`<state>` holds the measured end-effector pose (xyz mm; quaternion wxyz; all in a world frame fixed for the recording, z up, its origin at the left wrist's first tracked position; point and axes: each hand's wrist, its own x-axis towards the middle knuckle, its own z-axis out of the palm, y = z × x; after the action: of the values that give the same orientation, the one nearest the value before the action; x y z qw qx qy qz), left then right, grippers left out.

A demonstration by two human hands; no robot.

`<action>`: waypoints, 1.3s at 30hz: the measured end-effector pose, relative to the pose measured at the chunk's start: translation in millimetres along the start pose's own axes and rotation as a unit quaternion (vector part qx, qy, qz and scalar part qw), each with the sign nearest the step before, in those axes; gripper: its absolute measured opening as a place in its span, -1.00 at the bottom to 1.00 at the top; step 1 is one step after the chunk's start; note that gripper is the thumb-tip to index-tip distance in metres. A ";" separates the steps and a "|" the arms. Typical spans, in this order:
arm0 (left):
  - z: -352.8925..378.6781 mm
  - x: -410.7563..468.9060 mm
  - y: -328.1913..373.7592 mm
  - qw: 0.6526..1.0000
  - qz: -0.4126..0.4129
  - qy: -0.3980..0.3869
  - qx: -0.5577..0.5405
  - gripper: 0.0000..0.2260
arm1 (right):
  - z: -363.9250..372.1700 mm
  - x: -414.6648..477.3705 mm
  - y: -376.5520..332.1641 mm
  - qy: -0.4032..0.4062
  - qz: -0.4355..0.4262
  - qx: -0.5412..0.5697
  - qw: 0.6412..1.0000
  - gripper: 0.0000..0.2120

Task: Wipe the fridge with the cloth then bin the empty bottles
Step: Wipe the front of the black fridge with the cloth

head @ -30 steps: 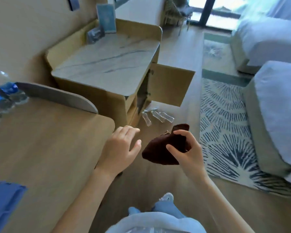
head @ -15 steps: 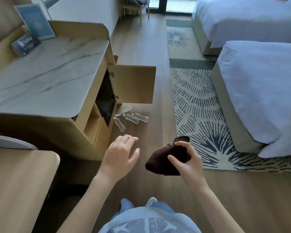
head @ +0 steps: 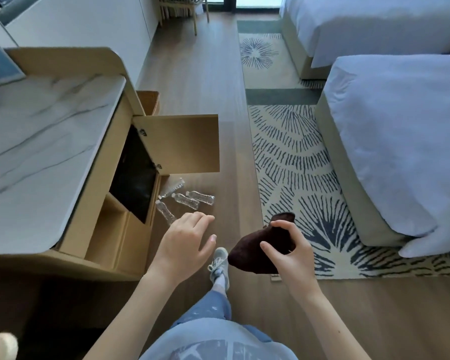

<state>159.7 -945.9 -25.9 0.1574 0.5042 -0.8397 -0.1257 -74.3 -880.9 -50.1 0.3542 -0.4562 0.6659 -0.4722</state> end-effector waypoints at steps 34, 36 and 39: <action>17.7 353.1 -175.5 0.879 -0.450 0.150 0.039 -0.69 | 219.1 579.7 -106.8 -0.438 -0.196 -0.090 0.873 -0.52; 15.4 358.2 -177.4 0.852 -0.494 0.168 0.038 -0.66 | 242.1 594.2 -114.0 -0.486 -0.216 -0.101 0.841 -0.51; 13.5 359.3 -180.5 0.822 -0.538 0.182 0.038 -0.65 | 276.9 606.2 -121.1 -0.548 -0.242 -0.121 0.791 -0.53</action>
<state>141.4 -1346.7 -55.6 0.1956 0.8955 -0.3947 -0.0643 6.8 -1553.4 -43.4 0.4761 -0.8238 0.2795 -0.1288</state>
